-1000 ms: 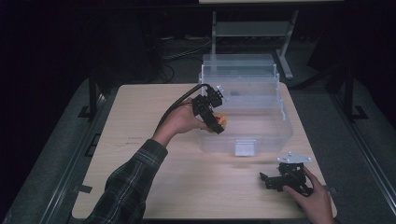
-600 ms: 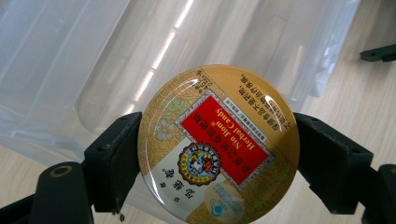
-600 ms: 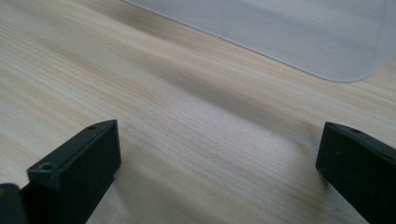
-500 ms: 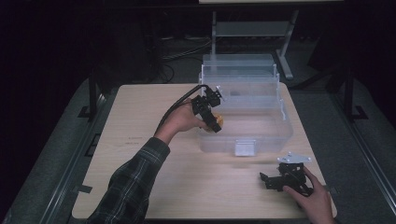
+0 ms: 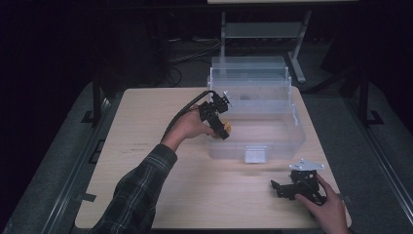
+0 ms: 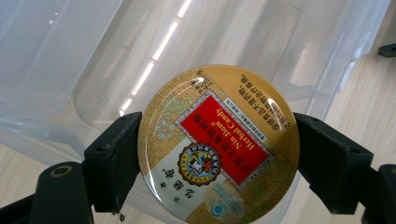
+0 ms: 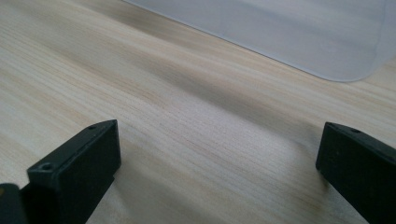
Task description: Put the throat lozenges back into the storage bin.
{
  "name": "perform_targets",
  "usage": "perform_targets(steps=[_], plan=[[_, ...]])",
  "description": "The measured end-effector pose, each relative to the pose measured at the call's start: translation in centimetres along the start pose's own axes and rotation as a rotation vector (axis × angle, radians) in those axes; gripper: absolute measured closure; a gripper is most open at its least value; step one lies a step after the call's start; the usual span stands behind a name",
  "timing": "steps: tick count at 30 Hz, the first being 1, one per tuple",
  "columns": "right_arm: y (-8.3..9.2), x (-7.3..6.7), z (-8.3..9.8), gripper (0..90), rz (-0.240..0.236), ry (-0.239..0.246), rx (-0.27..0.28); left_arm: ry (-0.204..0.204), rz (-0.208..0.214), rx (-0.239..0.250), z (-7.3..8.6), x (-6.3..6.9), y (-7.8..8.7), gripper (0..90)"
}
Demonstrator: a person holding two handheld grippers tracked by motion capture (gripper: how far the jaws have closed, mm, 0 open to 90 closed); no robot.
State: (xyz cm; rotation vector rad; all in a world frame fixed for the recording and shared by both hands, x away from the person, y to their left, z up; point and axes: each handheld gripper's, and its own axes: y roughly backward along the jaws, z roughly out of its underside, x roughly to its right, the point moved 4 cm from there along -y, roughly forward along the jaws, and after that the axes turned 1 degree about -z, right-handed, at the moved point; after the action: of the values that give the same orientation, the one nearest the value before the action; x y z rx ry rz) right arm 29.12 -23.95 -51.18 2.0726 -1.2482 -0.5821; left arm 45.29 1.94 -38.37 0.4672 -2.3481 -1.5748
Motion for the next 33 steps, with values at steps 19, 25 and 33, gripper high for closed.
perform_targets(steps=[19, 25, 33], plan=[[-0.01, 0.01, -0.01, 0.0, 0.0, 0.002, 0.001, -0.015, 0.008, -0.01, 0.32, -0.18, -0.74, 19.4], [-0.02, 0.01, -0.01, 0.0, 0.0, 0.002, 0.001, -0.016, 0.006, -0.018, 0.33, -0.09, -0.9, 19.2], [-0.01, 0.01, -0.01, 0.0, 0.0, 0.002, 0.002, -0.024, 0.011, -0.019, 0.29, 0.0, -1.04, 19.0]])
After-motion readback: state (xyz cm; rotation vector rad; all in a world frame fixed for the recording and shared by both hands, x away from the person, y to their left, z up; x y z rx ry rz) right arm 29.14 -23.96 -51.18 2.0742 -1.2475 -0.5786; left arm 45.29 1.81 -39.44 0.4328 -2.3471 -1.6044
